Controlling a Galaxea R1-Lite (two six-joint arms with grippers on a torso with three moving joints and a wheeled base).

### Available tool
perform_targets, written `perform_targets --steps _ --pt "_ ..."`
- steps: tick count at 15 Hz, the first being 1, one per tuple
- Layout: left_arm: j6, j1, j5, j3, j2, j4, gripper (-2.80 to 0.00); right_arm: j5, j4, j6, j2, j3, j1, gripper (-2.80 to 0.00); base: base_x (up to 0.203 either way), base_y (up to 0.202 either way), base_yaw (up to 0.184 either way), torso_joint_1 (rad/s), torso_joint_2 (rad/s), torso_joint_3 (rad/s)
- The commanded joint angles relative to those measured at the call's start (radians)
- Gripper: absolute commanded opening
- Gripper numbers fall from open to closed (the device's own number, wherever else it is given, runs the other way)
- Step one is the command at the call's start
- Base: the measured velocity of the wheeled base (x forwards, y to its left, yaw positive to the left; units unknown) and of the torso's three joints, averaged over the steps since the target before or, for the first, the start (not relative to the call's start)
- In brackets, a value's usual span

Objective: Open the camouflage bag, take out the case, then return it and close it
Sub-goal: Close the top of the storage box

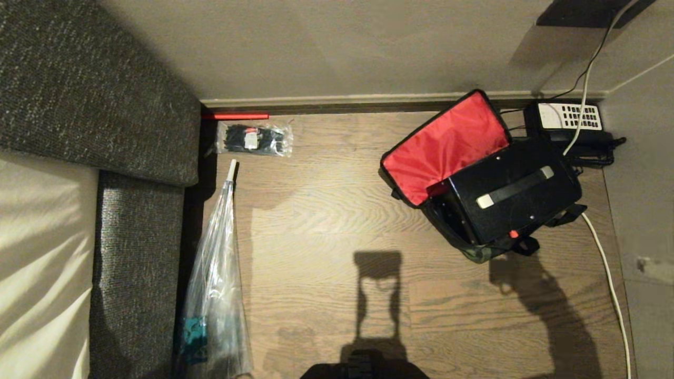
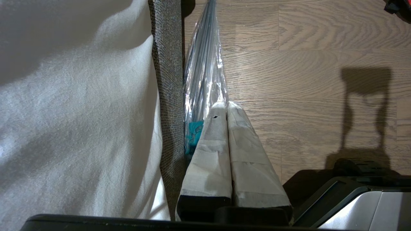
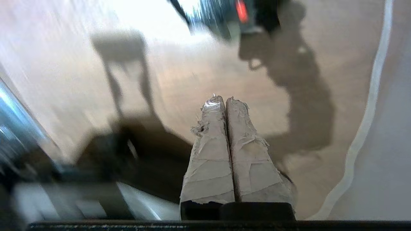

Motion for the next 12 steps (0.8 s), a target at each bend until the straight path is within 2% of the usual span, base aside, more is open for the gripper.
perform_targets --steps 1,3,6,7,10,12 --pt "0.001 0.000 0.000 0.000 -0.002 0.000 -2.80 0.027 -0.086 0.054 0.303 -0.136 -0.009 -2.80 0.000 0.000 0.000 0.000 0.00 0.000" --pt "0.000 0.000 0.000 0.000 -0.002 0.000 -2.80 0.056 -0.153 0.138 0.461 -0.246 -0.039 -2.80 0.000 0.000 0.000 0.000 0.00 0.000" --pt "0.000 0.000 0.000 0.000 -0.002 0.000 -2.80 0.067 -0.237 0.178 0.645 -0.377 -0.116 -2.80 0.000 0.000 0.000 0.000 0.00 0.000" --pt "0.000 0.000 0.000 0.000 -0.002 0.000 -2.80 0.057 -0.264 0.171 0.684 -0.387 -0.141 0.00 0.000 0.000 0.000 0.000 0.00 0.000" --pt "0.000 0.000 0.000 0.000 -0.002 0.000 -2.80 0.043 -0.314 0.126 0.742 -0.420 -0.204 0.00 0.000 0.000 0.000 0.000 0.00 0.000" --pt "0.000 0.000 0.000 0.000 -0.002 0.000 -2.80 0.048 -0.318 0.086 0.777 -0.490 -0.267 0.00 0.000 0.000 0.000 0.000 0.00 0.000"
